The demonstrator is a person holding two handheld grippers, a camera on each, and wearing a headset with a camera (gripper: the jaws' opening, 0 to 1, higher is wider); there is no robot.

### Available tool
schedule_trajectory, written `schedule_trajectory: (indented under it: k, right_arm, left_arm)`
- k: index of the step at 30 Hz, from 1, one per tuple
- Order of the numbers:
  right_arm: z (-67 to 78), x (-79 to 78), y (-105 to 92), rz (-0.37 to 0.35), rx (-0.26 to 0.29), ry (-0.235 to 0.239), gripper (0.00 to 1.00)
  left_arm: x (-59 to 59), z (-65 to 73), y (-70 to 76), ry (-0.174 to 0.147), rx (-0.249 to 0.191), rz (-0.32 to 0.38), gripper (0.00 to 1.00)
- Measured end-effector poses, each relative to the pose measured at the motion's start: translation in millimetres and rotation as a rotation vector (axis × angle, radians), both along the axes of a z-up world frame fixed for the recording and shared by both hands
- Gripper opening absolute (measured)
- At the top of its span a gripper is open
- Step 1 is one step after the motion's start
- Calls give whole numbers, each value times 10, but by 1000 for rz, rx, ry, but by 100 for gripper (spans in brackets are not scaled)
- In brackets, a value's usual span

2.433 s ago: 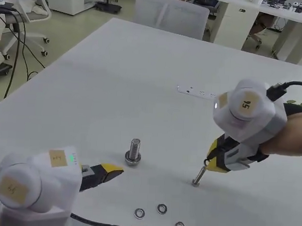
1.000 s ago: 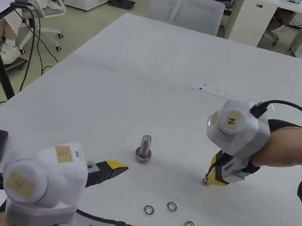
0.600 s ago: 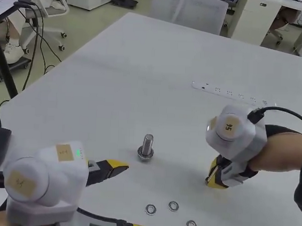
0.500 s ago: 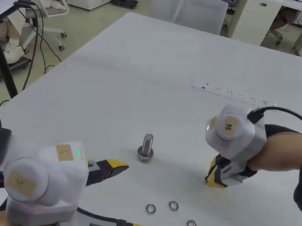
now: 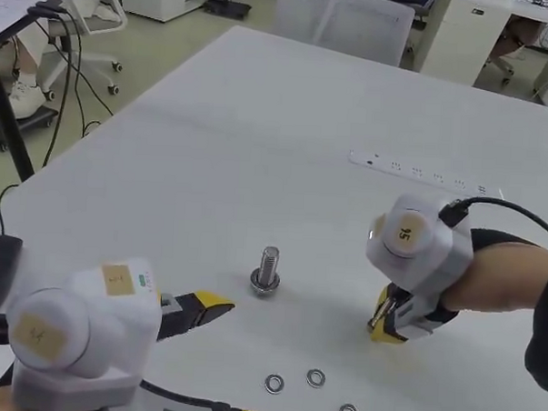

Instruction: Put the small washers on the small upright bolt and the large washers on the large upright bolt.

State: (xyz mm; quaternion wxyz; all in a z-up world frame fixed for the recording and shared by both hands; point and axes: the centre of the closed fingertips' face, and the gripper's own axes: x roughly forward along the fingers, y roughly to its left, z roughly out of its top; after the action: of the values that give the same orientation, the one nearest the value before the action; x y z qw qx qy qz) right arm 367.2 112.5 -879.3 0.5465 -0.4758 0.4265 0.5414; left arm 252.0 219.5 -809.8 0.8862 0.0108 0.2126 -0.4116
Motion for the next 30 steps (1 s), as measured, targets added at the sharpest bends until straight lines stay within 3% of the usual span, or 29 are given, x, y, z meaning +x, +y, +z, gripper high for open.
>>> schedule_trajectory:
  k: [13,30]
  right_arm:
    - [35,9,-61,-31,12,-2,23]
    - [185,-12,-248,-88,45,-30,25]
  left_arm:
    - [-5,10,-12,-3,2,-2,80]
    - [2,17,-28,-8,5,-7,80]
